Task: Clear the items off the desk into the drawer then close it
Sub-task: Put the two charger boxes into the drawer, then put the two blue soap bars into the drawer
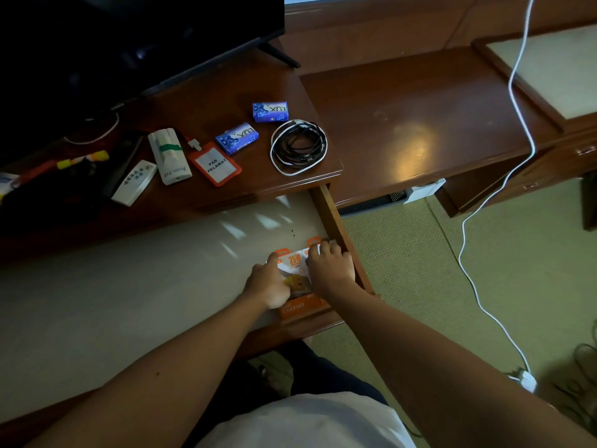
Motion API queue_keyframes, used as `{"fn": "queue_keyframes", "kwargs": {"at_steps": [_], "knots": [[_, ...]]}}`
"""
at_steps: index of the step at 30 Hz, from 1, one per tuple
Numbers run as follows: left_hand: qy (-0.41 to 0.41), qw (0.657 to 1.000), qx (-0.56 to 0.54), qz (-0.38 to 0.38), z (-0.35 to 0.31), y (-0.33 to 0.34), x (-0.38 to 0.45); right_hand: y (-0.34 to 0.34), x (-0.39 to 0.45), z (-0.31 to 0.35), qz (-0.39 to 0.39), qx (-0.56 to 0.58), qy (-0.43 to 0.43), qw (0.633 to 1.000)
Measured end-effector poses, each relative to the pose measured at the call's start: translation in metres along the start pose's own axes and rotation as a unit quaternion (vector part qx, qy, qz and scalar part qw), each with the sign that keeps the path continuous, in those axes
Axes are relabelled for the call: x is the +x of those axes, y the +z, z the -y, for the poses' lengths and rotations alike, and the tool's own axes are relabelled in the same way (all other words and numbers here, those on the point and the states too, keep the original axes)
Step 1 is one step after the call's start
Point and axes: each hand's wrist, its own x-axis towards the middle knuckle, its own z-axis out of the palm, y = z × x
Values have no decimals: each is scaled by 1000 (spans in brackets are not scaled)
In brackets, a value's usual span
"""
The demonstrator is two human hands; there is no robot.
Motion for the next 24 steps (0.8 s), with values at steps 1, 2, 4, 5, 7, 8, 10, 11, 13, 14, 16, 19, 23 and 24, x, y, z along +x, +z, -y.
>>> {"fn": "queue_keyframes", "kwargs": {"at_steps": [1,2,4,5,7,8,10,11,13,14,16,19,23,24], "knots": [[2,1000,21,-2,-3,-4,-3,-3,0,0,3,6,-1,1000],[2,999,48,-10,-5,-8,-5,-6,0,0,-1,12,-5,1000],[13,993,105,-44,-10,-17,-7,-16,2,-1,-23,28,-17,999],[27,990,125,-63,-15,-25,-9,-23,4,-1,-38,42,-21,998],[62,984,133,-100,-26,-46,-7,-42,12,1,-74,79,-30,994],[79,981,128,-119,-33,-59,-5,-55,18,3,-89,99,-34,990],[107,974,124,-157,-47,-87,5,-83,33,10,-114,130,-48,984],[116,970,120,-176,-54,-101,11,-98,41,14,-131,141,-56,980],[126,965,105,-206,-65,-125,24,-123,59,19,-156,157,-63,973],[128,963,100,-215,-68,-135,31,-134,68,21,-160,163,-64,971],[125,960,104,-228,-76,-154,43,-153,89,22,-165,164,-64,970],[114,955,119,-246,-85,-176,64,-174,120,24,-167,187,-68,966],[105,948,151,-261,-90,-200,98,-193,165,26,-168,176,-86,966],[105,945,165,-264,-91,-205,106,-197,177,26,-175,168,-86,966]]}}
